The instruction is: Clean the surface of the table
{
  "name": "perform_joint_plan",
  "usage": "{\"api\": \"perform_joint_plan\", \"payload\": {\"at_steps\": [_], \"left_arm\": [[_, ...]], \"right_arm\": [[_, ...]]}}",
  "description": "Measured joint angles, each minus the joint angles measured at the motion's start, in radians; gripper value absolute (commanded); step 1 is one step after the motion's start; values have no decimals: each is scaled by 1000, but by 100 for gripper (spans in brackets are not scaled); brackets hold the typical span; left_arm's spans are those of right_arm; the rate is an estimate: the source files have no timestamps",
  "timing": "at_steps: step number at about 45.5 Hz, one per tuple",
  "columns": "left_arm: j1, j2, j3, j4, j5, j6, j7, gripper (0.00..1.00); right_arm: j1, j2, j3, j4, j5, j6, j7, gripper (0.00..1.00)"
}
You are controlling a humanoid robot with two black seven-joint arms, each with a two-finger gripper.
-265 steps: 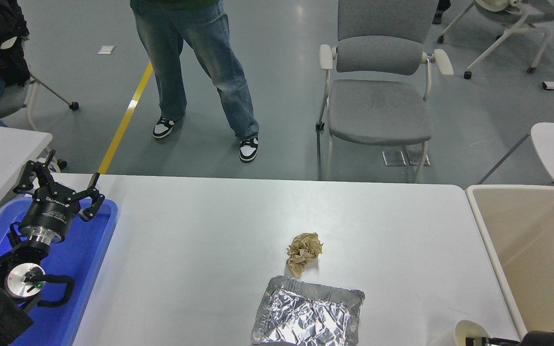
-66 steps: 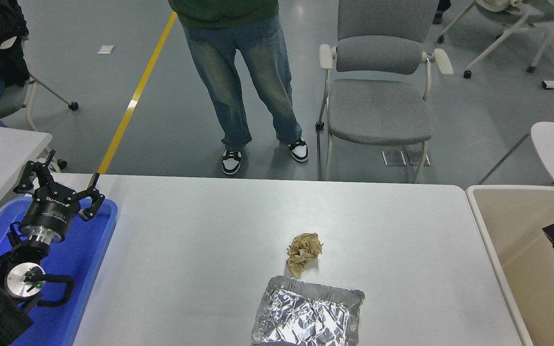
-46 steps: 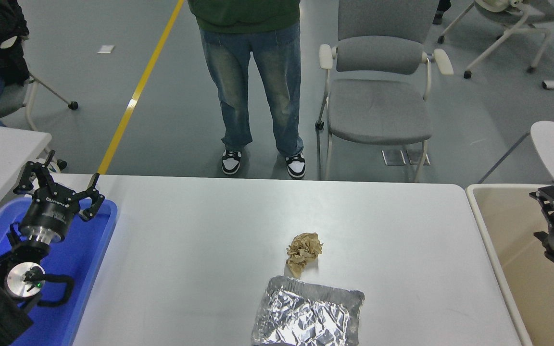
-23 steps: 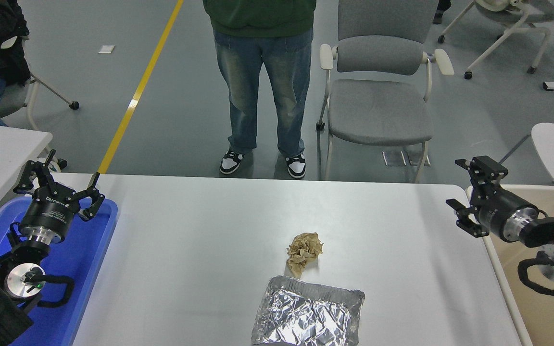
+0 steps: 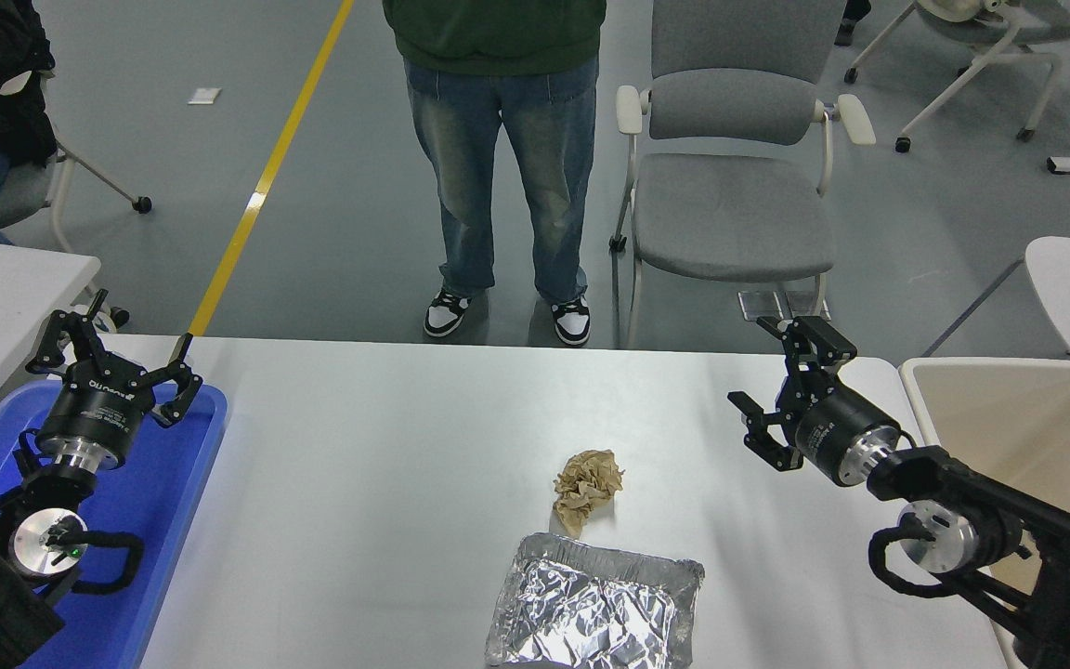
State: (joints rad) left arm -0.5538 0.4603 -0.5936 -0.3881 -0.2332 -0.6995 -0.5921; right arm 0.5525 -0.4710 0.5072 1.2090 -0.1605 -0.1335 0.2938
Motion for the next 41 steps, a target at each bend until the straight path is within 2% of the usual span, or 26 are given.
{"api": "perform_joint_plan", "payload": {"at_steps": [41], "left_arm": [[0, 0, 0, 0, 0, 0, 0, 100]], "right_arm": [[8, 158, 123, -209, 13, -63, 13, 100]]}}
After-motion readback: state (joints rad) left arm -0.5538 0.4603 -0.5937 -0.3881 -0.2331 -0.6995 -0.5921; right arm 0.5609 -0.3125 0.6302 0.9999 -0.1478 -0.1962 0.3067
